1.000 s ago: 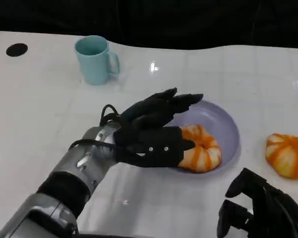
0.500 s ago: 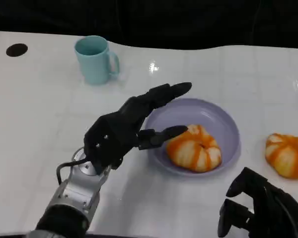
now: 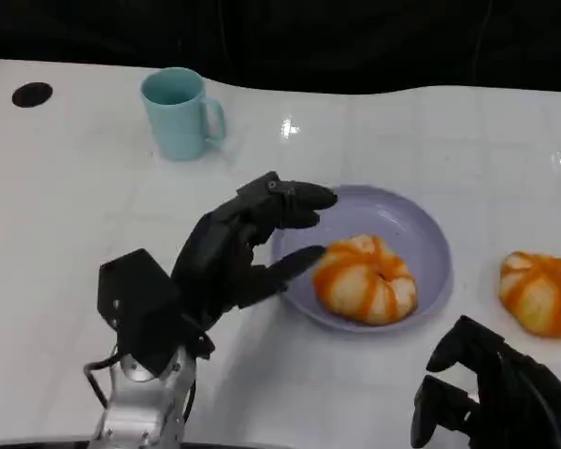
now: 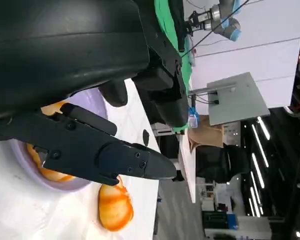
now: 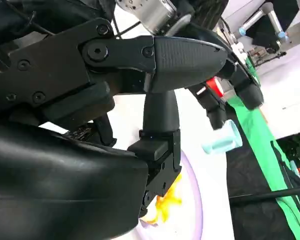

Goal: Grasp the bread from the table and place it into the plate.

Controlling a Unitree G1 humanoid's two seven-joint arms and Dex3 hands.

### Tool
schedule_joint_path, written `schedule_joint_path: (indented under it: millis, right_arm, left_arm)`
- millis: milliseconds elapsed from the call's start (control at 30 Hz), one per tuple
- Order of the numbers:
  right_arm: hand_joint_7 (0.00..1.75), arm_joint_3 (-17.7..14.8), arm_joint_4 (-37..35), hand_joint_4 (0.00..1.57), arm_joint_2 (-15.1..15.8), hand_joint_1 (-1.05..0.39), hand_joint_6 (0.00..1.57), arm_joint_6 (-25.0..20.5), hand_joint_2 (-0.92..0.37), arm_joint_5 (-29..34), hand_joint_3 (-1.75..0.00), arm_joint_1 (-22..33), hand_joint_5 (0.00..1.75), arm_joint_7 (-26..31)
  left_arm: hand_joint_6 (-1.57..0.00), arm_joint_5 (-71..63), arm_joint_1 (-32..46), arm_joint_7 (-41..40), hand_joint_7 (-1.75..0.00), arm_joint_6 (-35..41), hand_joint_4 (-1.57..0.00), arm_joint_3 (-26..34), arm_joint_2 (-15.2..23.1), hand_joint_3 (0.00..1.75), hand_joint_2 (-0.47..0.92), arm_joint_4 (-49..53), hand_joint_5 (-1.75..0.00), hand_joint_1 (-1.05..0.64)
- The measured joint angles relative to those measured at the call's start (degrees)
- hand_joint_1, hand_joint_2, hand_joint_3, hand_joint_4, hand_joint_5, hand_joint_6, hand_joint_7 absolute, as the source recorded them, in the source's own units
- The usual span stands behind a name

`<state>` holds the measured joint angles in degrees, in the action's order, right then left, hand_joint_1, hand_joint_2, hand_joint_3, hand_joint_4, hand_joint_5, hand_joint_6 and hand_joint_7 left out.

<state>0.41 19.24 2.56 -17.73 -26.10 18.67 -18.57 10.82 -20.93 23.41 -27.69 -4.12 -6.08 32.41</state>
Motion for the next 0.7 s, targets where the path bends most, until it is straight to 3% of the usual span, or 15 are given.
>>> schedule_joint_path:
  millis: [200,433,700]
  right_arm:
    - [1.75,-0.1,0.0,0.76,0.0,-0.52,0.47,0.0,-0.92,0.0,-0.53,0.0,1.75,0.0]
    - [1.75,-0.1,0.0,0.75,0.0,-0.53,0.46,0.0,-0.92,0.0,-0.52,0.0,1.75,0.0]
    - [1.75,-0.2,0.1,0.76,0.0,-0.52,0.46,0.0,-0.92,-0.1,-0.52,0.1,1.75,0.1]
  left_arm:
    - [-0.30,1.1,5.1,0.8,-1.31,2.0,-0.26,0.4,0.3,0.25,0.92,-5.1,-1.64,-0.53]
    - [-0.45,4.0,11.2,1.2,-1.19,7.3,-0.36,0.9,0.4,0.28,0.92,-13.3,-1.52,-0.58]
    - [-0.52,9.5,19.1,1.2,-1.24,13.7,-0.42,1.7,0.4,0.29,0.92,-23.2,-1.61,-0.63]
